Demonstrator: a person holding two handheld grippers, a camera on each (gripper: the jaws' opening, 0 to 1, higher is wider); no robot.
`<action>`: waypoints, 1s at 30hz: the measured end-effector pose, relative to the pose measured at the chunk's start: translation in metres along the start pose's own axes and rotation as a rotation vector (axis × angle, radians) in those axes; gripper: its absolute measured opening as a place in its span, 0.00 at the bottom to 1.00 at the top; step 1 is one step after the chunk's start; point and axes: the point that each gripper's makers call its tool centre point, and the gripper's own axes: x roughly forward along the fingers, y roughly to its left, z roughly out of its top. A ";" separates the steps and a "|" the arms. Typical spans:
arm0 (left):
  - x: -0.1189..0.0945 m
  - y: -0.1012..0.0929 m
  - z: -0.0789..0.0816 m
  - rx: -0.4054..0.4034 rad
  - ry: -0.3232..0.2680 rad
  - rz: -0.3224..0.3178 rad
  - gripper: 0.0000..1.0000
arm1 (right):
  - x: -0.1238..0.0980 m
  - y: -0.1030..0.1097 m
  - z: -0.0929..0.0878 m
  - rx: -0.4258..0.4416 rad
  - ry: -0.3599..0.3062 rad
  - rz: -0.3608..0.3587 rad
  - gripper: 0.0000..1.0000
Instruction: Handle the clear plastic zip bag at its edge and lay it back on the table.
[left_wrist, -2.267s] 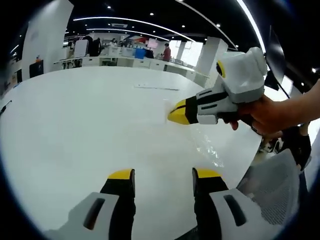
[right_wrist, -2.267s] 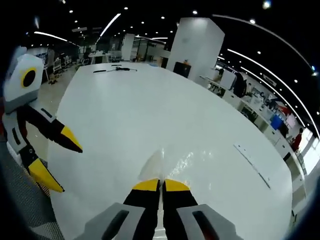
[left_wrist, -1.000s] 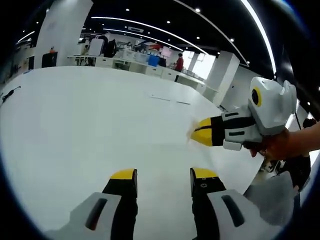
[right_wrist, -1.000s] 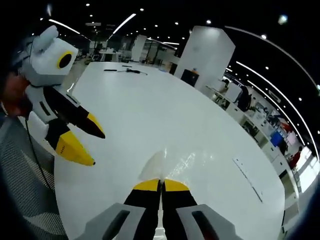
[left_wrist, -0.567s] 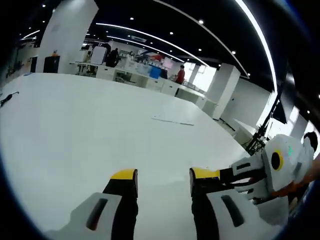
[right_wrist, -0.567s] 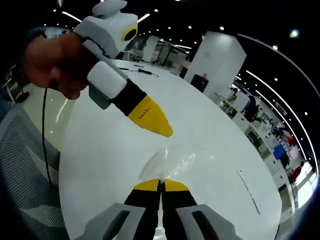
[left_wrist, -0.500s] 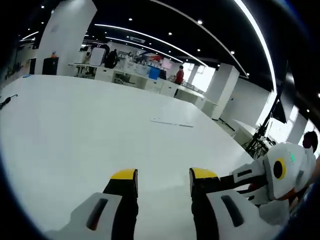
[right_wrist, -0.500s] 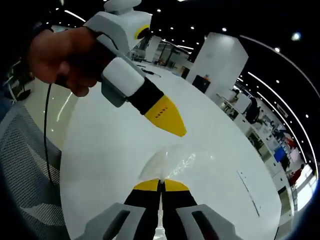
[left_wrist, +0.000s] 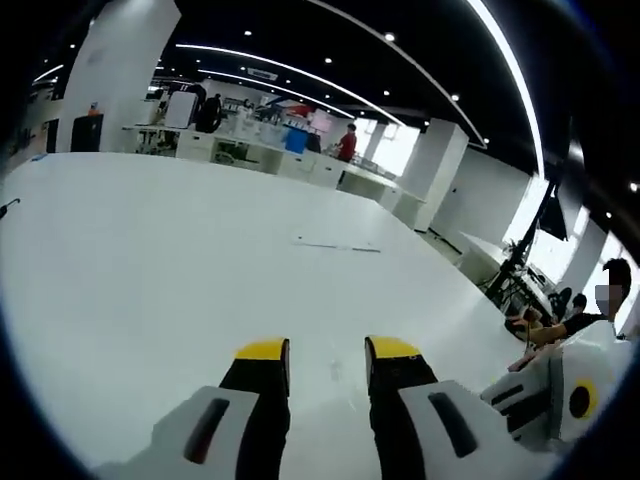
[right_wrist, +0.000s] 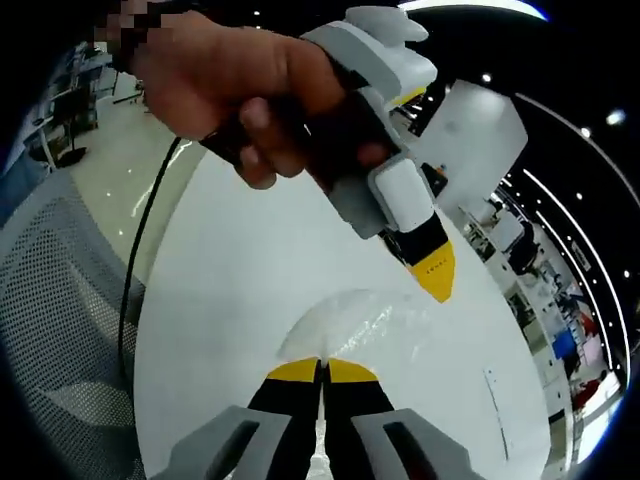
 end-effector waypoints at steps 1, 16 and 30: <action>0.001 0.002 0.000 -0.003 0.004 0.004 0.27 | 0.000 0.001 0.001 -0.008 -0.001 0.002 0.00; 0.010 0.016 -0.006 -0.025 0.071 0.035 0.10 | 0.001 0.010 0.009 -0.085 -0.012 0.021 0.00; 0.011 0.017 -0.013 -0.066 0.103 0.033 0.02 | 0.001 0.008 0.002 -0.092 0.003 0.021 0.00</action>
